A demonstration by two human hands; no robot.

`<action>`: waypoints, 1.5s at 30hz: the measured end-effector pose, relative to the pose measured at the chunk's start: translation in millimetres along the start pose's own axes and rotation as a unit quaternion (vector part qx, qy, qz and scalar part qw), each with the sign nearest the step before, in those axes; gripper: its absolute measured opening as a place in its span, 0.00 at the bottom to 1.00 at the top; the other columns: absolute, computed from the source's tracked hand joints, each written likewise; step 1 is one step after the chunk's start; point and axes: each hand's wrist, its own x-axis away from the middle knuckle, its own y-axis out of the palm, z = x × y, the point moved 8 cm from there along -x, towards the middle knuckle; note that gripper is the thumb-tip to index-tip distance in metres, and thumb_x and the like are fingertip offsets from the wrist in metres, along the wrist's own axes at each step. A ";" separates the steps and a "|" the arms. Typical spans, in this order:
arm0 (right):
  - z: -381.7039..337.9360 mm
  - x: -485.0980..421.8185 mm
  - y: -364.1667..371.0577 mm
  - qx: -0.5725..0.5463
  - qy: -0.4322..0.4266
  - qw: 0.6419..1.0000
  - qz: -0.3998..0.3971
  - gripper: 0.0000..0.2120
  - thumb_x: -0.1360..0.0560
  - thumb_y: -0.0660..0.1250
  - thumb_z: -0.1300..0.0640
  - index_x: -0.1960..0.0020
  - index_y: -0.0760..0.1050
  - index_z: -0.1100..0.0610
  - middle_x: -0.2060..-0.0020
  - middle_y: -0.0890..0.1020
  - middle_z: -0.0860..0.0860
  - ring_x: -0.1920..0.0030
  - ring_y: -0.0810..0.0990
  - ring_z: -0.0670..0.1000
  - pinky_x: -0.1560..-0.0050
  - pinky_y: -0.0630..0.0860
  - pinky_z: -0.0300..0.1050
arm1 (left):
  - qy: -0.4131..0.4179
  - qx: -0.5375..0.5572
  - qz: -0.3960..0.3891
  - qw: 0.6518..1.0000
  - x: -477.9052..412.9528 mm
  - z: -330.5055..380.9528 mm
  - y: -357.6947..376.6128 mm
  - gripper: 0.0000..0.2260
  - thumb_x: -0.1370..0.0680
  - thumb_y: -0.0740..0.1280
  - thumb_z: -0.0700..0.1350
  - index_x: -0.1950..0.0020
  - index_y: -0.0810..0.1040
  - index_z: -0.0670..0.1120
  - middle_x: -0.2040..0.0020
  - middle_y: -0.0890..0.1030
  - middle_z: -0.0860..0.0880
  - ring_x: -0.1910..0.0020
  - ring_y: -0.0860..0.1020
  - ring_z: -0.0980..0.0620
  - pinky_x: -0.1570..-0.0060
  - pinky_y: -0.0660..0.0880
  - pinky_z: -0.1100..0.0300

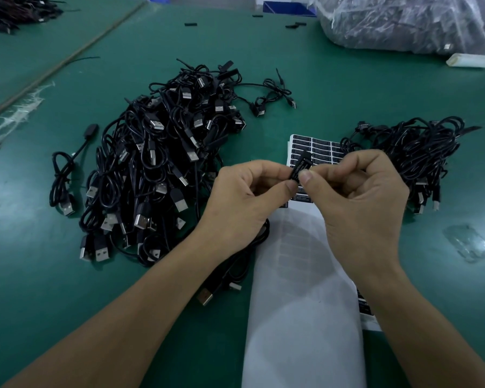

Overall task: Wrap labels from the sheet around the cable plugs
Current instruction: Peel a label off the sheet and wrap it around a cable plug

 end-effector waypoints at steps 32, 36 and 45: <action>-0.5 -0.5 1.9 0.074 -0.035 0.997 -0.015 0.14 0.30 0.78 0.55 0.49 0.79 0.43 0.62 0.82 0.42 0.60 0.81 0.44 0.58 0.79 0.38 | 0.016 -0.012 -0.017 1.000 2.4 6.0 4.8 0.06 0.24 0.73 0.35 0.55 0.84 0.46 0.61 0.86 0.47 0.60 0.82 0.41 0.53 0.80 0.47; 1.2 -2.5 3.3 0.044 -0.024 0.998 -0.032 0.07 0.26 0.75 0.59 0.56 0.81 0.48 0.64 0.84 0.44 0.64 0.81 0.43 0.59 0.78 0.38 | 0.035 -0.041 -0.011 0.998 3.8 7.7 5.0 0.02 0.26 0.72 0.43 0.56 0.82 0.49 0.61 0.83 0.44 0.63 0.79 0.47 0.59 0.78 0.47; -15.6 3.7 9.8 0.014 -0.075 0.994 -0.082 0.10 0.20 0.64 0.54 0.39 0.78 0.51 0.55 0.85 0.43 0.53 0.83 0.43 0.53 0.77 0.33 | 0.290 -0.324 0.078 0.897 18.4 67.7 -1.4 0.07 0.22 0.70 0.48 0.57 0.79 0.46 0.63 0.78 0.54 0.64 0.75 0.52 0.64 0.73 0.53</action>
